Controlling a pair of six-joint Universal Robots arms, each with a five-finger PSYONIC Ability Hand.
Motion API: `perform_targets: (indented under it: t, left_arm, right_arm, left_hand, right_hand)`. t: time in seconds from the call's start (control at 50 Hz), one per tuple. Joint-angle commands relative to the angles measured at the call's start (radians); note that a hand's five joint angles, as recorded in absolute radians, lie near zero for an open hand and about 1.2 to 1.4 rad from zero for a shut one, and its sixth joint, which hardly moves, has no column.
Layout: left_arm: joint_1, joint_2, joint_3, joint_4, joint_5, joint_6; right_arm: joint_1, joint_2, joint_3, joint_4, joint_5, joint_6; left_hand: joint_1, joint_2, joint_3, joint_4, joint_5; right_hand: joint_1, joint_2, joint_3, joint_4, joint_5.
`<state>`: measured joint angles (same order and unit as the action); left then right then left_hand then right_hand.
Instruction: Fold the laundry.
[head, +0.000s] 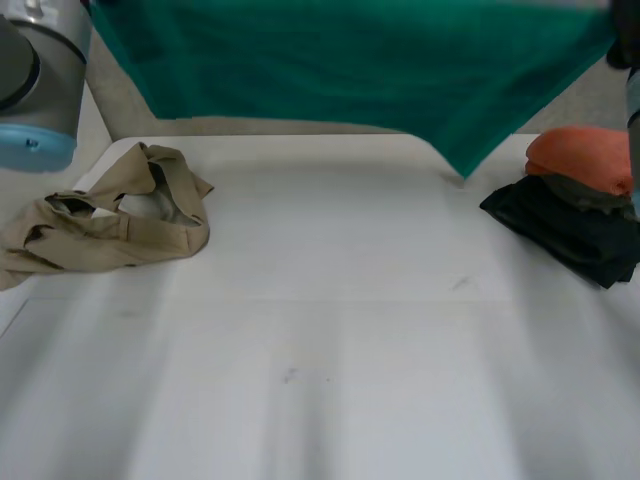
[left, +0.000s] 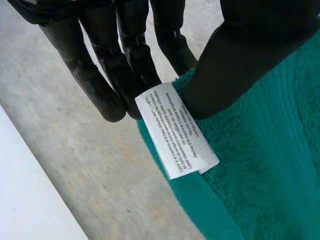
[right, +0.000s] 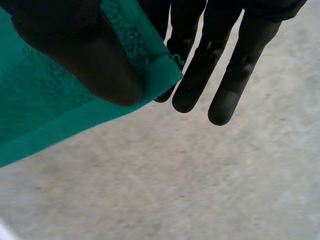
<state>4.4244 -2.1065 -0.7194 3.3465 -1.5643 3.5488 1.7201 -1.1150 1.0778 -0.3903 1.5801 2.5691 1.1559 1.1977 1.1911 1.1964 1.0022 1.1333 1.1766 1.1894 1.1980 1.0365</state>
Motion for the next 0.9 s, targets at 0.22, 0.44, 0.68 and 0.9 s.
perform_targets:
  t: [0.22,0.44,0.68,0.9]
  left_arm:
    - [0.015,0.140,-0.618,-0.038,0.009,0.001]
    - [0.006,0.330,-0.977,-0.256,-0.054,0.232]
    - [0.015,0.490,-1.120,-0.664,-0.031,0.285]
    - [0.013,0.327,-0.913,-0.481,-0.031,0.280]
  right_arm:
    - [-0.034,-0.092,0.433,0.174,-0.094,-0.003]
    - [-0.209,-0.307,0.675,0.564,-0.270,-0.269]
    - [-0.379,-0.427,0.743,1.032,-0.362,-0.639]
    - [-0.301,-0.258,0.646,0.789,-0.350,-0.465]
  left_hand:
    - [0.240,0.199,0.205,0.200,0.220]
    - [0.240,0.199,0.205,0.200,0.220]
    - [0.240,0.199,0.205,0.200,0.220]
    - [0.240,0.199,0.205,0.200,0.220]
  right_hand:
    - [0.263,0.220,0.207,0.198,0.185]
    - [0.263,0.220,0.207,0.198,0.185]
    - [0.263,0.220,0.207,0.198,0.185]
    - [0.263,0.220,0.207,0.198,0.185]
